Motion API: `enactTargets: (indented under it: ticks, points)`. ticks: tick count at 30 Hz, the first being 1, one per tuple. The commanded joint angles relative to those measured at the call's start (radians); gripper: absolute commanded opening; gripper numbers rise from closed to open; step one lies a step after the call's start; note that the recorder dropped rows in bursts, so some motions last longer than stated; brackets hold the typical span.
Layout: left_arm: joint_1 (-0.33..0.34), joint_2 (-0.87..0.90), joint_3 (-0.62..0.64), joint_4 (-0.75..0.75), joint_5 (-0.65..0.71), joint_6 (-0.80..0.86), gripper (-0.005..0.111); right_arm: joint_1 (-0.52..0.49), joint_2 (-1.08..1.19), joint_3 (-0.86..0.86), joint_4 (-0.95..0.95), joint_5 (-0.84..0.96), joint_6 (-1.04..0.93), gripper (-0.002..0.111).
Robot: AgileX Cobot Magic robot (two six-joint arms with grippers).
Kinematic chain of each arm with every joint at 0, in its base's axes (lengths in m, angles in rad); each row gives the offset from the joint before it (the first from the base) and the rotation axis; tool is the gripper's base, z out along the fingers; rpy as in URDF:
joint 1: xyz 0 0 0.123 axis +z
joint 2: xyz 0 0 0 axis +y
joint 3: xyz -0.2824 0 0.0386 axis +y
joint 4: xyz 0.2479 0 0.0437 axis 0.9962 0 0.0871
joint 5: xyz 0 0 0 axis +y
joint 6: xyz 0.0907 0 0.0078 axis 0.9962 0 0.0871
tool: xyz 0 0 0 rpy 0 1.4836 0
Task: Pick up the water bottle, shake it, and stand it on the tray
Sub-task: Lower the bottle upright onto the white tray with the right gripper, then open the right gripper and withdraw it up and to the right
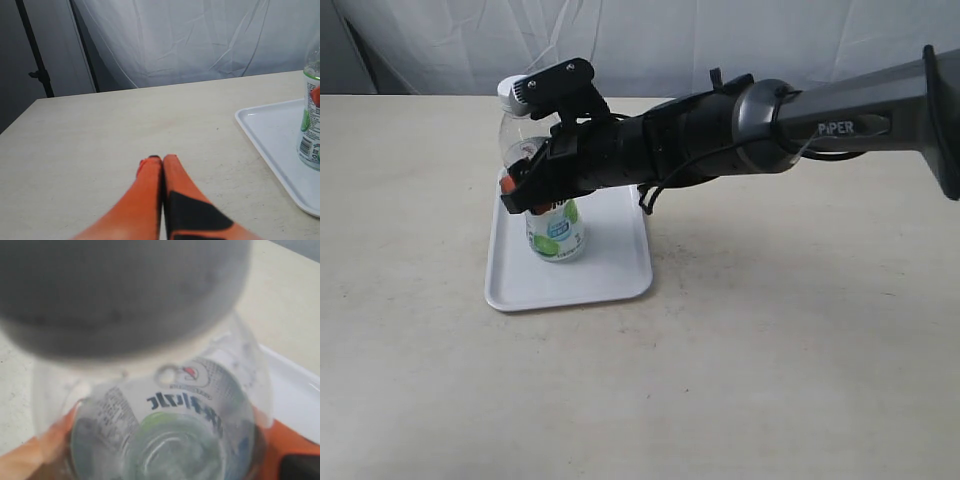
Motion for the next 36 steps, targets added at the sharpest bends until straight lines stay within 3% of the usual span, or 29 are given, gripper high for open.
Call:
enactTargets:
  ticks: [1, 5, 7, 12, 17, 36]
  points:
    - [0.0, -0.005, 0.002, 0.0, -0.007, -0.002, 0.0, -0.002, 0.004, -0.004, 0.004, 0.01, -0.002, -0.001]
    - [0.0, -0.005, 0.002, 0.0, -0.007, -0.002, 0.0, -0.002, 0.004, -0.004, 0.004, 0.015, -0.002, 0.002]
    - [0.0, -0.005, 0.002, 0.0, -0.007, -0.002, 0.0, -0.002, 0.004, -0.004, 0.004, 0.018, -0.002, 0.012]
    - [0.0, -0.005, 0.002, 0.0, -0.007, 0.0, 0.0, -0.002, 0.004, -0.004, 0.004, 0.022, -0.002, 0.052]
    - [0.0, -0.005, 0.002, 0.0, -0.007, 0.0, 0.0, -0.002, -0.003, -0.004, 0.004, -0.02, 0.009, 0.077]
    - [0.0, -0.005, 0.002, 0.0, -0.009, -0.002, 0.0, -0.001, -0.167, -0.004, 0.004, -0.036, 0.009, 0.08]
